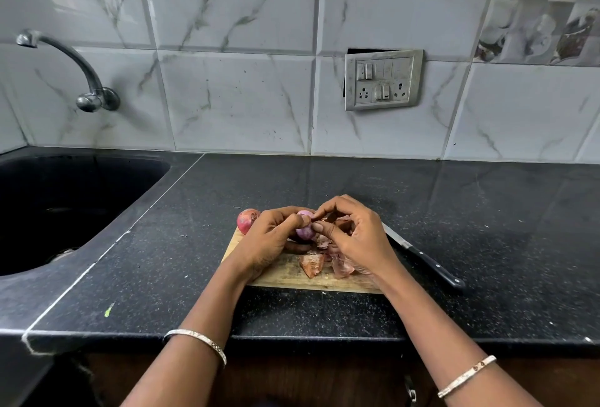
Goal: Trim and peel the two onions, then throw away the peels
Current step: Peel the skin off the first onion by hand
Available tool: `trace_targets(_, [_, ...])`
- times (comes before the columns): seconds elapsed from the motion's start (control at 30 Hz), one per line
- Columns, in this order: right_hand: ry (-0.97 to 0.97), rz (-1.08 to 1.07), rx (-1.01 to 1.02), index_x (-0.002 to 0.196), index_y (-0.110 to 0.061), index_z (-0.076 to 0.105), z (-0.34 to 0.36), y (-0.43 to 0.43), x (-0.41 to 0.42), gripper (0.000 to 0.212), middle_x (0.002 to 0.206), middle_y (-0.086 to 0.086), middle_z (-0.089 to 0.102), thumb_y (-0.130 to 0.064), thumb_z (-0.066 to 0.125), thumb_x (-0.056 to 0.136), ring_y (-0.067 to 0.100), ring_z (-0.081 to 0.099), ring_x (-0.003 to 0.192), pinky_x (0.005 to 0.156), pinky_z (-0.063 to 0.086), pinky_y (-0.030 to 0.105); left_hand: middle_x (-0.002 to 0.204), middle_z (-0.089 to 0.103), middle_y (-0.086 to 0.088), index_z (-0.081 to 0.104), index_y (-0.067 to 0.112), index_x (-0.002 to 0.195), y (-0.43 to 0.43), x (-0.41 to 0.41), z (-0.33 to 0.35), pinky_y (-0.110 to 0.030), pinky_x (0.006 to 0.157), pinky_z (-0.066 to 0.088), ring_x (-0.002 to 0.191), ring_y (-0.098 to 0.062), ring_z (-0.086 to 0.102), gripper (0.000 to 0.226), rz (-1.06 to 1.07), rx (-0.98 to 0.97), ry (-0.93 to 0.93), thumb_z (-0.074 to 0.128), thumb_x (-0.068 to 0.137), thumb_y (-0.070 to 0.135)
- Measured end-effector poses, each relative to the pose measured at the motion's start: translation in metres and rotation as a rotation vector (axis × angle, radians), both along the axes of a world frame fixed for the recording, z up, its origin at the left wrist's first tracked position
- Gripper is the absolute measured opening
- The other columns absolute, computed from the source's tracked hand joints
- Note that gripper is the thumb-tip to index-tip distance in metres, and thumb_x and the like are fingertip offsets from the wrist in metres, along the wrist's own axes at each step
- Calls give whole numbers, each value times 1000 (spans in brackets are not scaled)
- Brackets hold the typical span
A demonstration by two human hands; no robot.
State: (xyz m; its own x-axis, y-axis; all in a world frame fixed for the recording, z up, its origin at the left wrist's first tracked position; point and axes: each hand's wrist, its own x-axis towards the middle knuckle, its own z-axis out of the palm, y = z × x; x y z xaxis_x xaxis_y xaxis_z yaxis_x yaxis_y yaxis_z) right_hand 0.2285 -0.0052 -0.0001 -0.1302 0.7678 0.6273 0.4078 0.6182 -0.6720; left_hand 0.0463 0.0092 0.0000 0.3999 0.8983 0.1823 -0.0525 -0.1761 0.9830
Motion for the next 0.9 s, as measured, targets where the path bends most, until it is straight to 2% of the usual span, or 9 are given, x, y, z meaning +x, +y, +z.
trace_targets(0.13, [-5, 25, -56, 87, -22, 71, -2, 3, 1, 18, 92, -10, 65, -6, 77, 85, 13, 64, 88, 76, 54, 33, 109, 76, -13, 73, 14, 111, -2, 2, 1, -37, 84, 62, 104, -23, 72, 24, -17, -23, 0, 50, 104, 18])
trace_targets(0.33, [53, 110, -164, 89, -25, 70, -4, 7, 4, 16, 103, 4, 65, -9, 74, 89, 22, 65, 93, 81, 52, 32, 111, 76, -13, 72, 10, 112, -2, 2, 3, -32, 78, 62, 102, -25, 73, 27, -25, -64, -24, 46, 105, 15])
trace_targets(0.43, [83, 144, -211, 90, -22, 70, -3, 7, 4, 14, 108, 9, 68, -8, 72, 91, 12, 66, 92, 83, 53, 29, 112, 76, -12, 70, 6, 118, -1, 2, 1, -32, 80, 62, 103, -29, 73, 29, -28, -57, -10, 45, 105, 17])
trace_targets(0.6, [123, 164, -270, 93, -14, 69, -3, 4, 5, 5, 108, 6, 73, -10, 70, 93, 10, 67, 97, 91, 54, 38, 114, 74, -15, 69, 4, 119, 3, 1, -1, -35, 83, 62, 105, -33, 72, 32, -18, -53, 17, 43, 106, 15])
trace_targets(0.8, [161, 191, -294, 94, -9, 66, 0, 0, 3, 6, 111, 5, 75, -4, 65, 95, 6, 67, 97, 86, 54, 23, 112, 76, -11, 69, 8, 120, 3, 2, -1, -36, 85, 62, 104, -26, 73, 29, -18, -44, 1, 45, 106, 17])
trace_targets(0.9, [180, 186, -314, 96, -7, 66, -1, 0, 4, 6, 113, 3, 75, -2, 63, 96, 14, 69, 105, 95, 56, 34, 113, 75, -12, 69, 9, 120, 3, 2, -2, -35, 85, 62, 104, -26, 73, 28, -16, -38, -2, 45, 106, 17])
